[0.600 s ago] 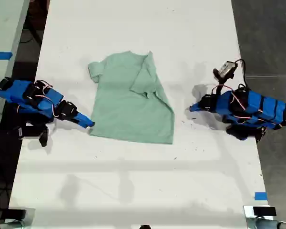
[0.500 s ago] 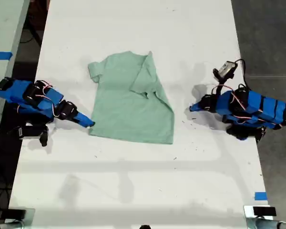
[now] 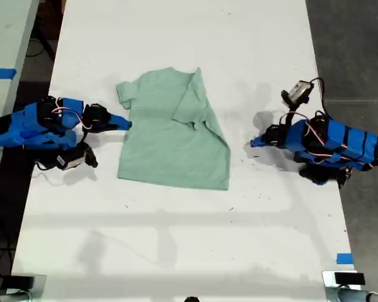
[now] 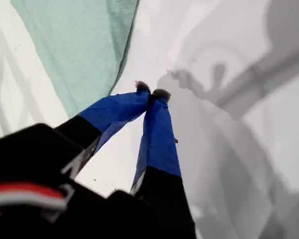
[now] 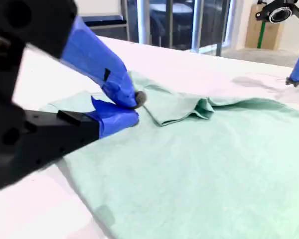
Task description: Fold t shirt
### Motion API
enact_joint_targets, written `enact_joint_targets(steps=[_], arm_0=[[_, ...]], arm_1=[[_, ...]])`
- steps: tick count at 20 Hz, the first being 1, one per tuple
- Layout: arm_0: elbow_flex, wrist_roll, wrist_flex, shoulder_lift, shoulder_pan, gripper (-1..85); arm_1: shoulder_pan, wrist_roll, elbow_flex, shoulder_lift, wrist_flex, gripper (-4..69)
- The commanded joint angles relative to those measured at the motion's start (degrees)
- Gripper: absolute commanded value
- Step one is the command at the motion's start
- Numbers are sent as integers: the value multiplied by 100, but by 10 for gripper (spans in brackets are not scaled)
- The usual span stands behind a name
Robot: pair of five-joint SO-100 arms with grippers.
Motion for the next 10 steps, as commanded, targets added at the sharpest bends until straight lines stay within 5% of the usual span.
enact_joint_targets(steps=[1,6,10], arm_0=[[-1582,466,360,-993,-694,13],[-5054,2619,1327,-5941,-2821,148],[-6346,3858,1424,-9492,-4271,143]], arm_1=[[35,-114,255,97,-62,15],[26,-123,255,97,-62,15],[18,-158,237,97,-62,15]])
